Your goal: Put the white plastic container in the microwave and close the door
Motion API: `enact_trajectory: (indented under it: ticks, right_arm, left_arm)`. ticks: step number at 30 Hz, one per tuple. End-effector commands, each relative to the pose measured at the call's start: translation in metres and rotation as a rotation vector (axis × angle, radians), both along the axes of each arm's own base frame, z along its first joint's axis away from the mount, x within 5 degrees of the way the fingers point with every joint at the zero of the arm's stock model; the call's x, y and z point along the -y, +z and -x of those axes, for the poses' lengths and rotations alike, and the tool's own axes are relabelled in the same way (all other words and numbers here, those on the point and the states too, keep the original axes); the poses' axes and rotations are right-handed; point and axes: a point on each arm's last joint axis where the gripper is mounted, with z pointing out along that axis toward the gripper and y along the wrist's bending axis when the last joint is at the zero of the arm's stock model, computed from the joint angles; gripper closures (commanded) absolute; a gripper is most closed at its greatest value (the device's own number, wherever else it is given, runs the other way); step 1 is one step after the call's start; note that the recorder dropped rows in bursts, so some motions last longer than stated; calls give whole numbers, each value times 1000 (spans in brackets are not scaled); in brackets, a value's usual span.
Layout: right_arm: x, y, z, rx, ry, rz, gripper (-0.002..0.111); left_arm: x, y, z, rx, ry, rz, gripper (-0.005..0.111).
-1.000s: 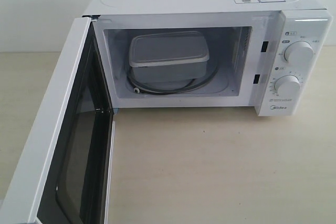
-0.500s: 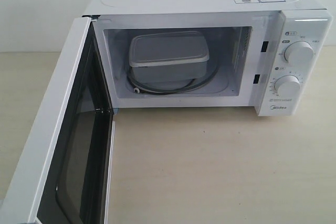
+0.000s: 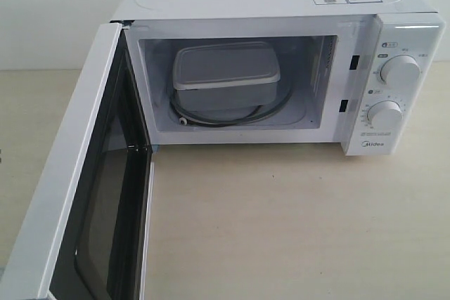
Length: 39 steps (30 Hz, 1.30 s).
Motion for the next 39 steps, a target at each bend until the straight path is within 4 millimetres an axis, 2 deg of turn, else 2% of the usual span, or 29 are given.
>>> enact_trajectory:
  ticks: [1, 10, 16, 18, 23, 25, 30, 39]
  right_arm:
    - [1, 1, 0, 15, -5, 10, 108]
    - [1, 1, 0, 15, -5, 10, 108]
    - [1, 1, 0, 15, -5, 10, 108]
    - [1, 1, 0, 15, -5, 10, 108]
    - [1, 1, 0, 15, -5, 10, 108]
    - [1, 1, 0, 15, -5, 10, 108]
    - [1, 1, 0, 15, -5, 10, 108]
    - [1, 1, 0, 15, -5, 10, 108]
  left_arm:
    - [15, -10, -10, -13, -141, 80, 103]
    - [41, -14, -30, -17, -248, 343, 103]
    - [48, -17, -53, 71, -196, 449, 103]
    - [55, -16, -63, 139, -193, 498, 103]
    - [92, -27, -89, 276, -219, 587, 103]
    - [100, -32, -97, 320, -222, 609, 103]
    - [107, -34, -121, 287, -83, 735, 103]
    - [107, -31, -124, 301, -78, 732, 103]
